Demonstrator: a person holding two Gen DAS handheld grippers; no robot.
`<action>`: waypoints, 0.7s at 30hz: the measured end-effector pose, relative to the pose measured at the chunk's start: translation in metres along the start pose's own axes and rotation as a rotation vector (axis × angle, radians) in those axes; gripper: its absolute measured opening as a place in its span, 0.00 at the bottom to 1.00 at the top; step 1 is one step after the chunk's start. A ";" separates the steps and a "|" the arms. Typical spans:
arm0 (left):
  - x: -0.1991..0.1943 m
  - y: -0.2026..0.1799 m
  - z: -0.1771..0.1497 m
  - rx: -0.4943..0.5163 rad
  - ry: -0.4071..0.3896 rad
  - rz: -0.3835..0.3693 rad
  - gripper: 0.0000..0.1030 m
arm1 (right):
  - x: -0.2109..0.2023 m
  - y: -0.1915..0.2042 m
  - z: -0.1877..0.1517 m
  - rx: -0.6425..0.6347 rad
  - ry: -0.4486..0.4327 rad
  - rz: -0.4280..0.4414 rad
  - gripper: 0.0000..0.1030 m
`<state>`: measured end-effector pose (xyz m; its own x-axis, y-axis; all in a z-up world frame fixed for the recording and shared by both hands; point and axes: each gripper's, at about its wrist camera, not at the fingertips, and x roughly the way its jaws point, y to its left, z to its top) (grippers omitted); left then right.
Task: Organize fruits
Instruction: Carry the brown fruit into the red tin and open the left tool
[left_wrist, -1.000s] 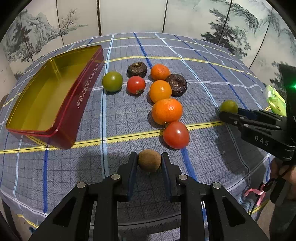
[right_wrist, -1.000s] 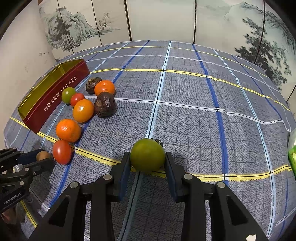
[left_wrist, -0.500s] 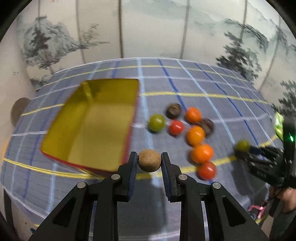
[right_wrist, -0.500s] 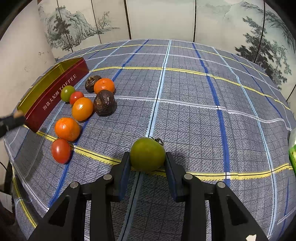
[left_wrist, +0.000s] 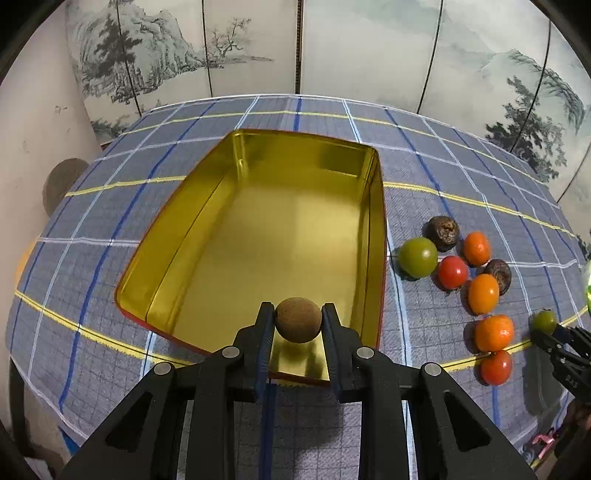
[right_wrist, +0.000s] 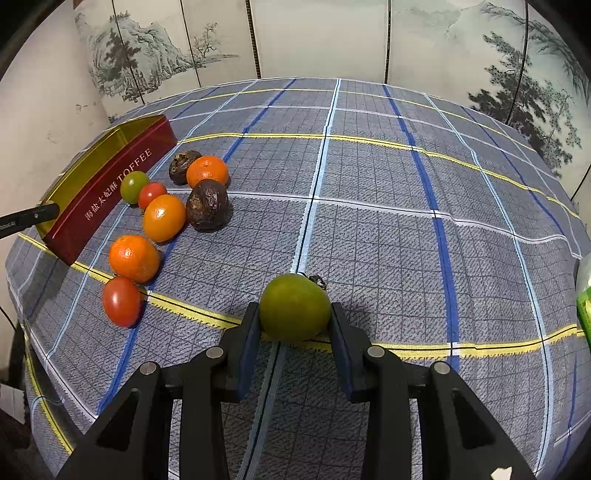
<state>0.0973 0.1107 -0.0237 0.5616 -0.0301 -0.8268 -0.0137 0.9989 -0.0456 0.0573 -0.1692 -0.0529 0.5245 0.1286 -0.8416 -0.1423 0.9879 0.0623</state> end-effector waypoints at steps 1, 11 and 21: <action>0.000 -0.002 -0.002 0.002 0.005 -0.002 0.26 | 0.000 0.000 0.000 -0.001 0.001 0.000 0.32; 0.000 -0.021 -0.004 0.012 0.019 -0.039 0.26 | 0.000 0.000 0.000 -0.001 0.001 0.000 0.32; 0.001 -0.041 -0.004 0.010 0.038 -0.102 0.26 | 0.000 0.000 0.000 0.002 0.000 0.001 0.33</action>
<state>0.0952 0.0697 -0.0250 0.5283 -0.1328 -0.8386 0.0499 0.9908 -0.1254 0.0576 -0.1693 -0.0527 0.5241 0.1300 -0.8417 -0.1410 0.9879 0.0648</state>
